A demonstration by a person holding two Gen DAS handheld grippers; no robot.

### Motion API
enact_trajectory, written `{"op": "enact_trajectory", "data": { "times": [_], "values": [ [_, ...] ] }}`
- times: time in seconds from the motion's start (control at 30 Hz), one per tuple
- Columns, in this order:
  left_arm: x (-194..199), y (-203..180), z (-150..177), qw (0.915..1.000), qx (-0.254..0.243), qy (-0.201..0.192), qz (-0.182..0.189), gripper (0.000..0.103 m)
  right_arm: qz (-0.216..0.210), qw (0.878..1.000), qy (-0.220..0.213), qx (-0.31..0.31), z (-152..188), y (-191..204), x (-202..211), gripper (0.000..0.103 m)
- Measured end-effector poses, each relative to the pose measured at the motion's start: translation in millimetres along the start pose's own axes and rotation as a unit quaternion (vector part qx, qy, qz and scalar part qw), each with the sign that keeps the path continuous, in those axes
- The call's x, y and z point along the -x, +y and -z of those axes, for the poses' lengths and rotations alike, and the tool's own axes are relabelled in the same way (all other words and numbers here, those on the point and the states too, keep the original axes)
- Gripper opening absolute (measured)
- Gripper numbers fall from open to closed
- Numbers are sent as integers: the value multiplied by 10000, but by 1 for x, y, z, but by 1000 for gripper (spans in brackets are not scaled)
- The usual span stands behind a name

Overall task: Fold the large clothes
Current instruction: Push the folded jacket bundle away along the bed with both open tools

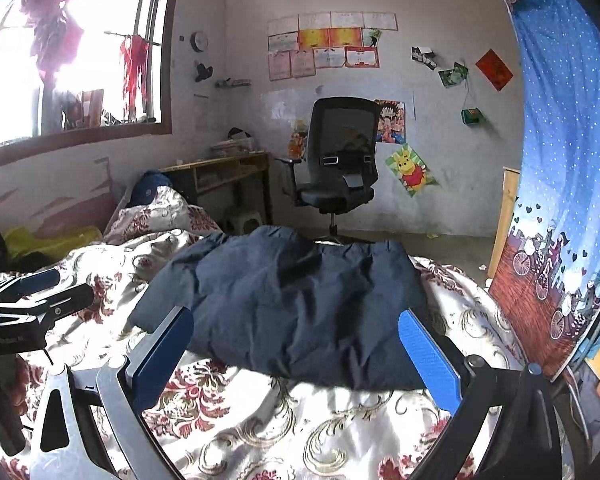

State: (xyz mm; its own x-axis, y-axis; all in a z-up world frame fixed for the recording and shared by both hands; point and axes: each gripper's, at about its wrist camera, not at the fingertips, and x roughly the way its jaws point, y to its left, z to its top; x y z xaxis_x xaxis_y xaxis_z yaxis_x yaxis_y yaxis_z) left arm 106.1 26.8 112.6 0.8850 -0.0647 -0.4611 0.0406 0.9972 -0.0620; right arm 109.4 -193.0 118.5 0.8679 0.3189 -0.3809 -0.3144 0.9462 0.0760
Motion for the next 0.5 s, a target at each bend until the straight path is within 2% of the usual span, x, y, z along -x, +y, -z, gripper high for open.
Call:
{"op": "enact_trajectory", "data": {
  "times": [0.5],
  "values": [
    [5, -2, 40, 9992, -211, 140, -324, 101, 119, 9994, 325, -96, 32, 6, 0, 103]
  ]
}}
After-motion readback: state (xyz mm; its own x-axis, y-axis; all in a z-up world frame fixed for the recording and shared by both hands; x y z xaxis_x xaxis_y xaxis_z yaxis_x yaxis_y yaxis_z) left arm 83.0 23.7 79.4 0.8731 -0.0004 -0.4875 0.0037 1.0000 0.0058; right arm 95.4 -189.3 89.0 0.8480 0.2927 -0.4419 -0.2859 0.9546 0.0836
